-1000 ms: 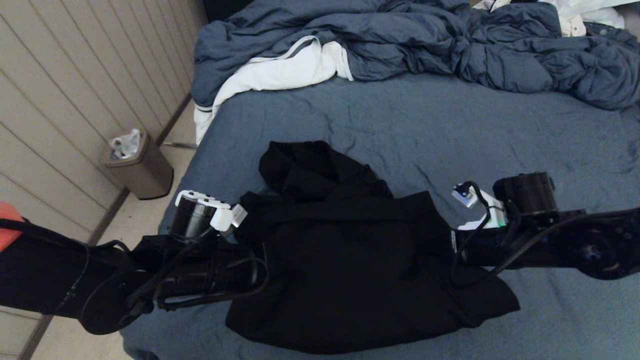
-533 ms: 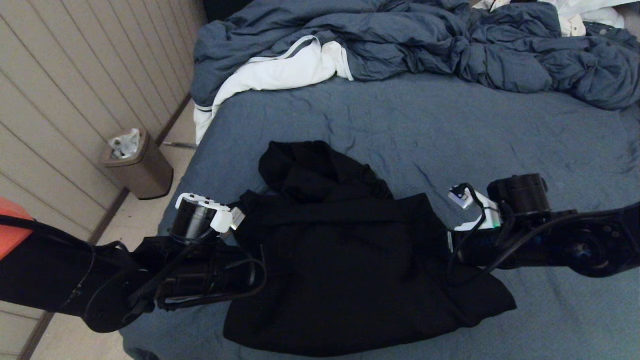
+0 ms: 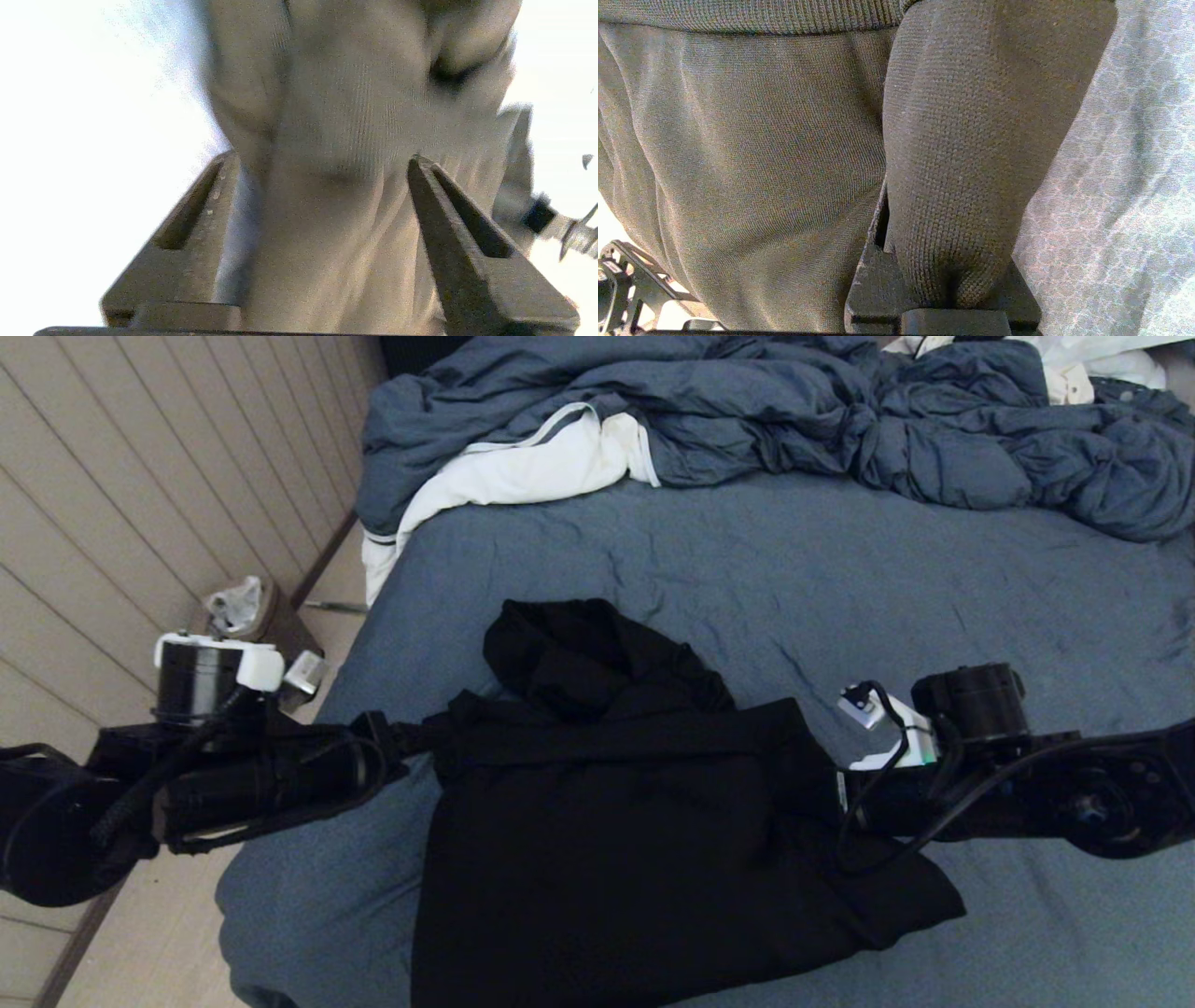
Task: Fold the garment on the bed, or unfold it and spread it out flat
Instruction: Fold the black sweatshirt
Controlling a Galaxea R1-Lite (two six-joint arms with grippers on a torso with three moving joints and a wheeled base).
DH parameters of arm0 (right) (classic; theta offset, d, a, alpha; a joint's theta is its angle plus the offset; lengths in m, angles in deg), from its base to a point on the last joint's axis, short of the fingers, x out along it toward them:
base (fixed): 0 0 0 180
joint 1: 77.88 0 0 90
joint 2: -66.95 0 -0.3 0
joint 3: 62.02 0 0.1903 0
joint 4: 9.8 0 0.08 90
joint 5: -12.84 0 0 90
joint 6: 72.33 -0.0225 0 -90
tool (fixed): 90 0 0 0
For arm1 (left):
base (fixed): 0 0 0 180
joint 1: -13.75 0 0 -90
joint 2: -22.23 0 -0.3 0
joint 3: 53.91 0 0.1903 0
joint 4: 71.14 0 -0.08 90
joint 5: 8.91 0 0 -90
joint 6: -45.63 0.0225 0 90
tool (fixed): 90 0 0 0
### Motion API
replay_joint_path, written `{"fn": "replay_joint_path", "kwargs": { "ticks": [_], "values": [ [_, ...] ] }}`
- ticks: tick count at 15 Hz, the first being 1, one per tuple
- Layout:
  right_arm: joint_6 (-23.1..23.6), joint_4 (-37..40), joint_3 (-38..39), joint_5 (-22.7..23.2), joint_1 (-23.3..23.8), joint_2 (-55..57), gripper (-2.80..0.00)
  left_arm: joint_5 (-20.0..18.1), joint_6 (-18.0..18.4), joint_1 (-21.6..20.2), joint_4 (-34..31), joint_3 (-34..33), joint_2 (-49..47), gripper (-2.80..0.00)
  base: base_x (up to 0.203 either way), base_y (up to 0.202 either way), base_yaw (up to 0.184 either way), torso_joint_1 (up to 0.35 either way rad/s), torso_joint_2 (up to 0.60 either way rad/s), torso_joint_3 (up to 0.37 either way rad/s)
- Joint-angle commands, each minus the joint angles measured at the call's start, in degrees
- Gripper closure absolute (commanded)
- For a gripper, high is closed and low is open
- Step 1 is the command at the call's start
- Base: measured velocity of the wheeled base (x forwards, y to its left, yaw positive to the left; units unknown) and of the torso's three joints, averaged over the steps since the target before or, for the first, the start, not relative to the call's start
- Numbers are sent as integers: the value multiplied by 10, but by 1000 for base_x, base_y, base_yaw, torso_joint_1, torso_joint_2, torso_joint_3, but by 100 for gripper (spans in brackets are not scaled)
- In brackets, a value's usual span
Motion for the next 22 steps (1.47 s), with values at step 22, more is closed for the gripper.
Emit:
{"fn": "replay_joint_path", "kwargs": {
  "ticks": [22],
  "values": [
    [-2,-1,29,0,-5,-71,0,41,3,43,-151,445,-257,-280,0,0,0,0,0,0]
  ]
}}
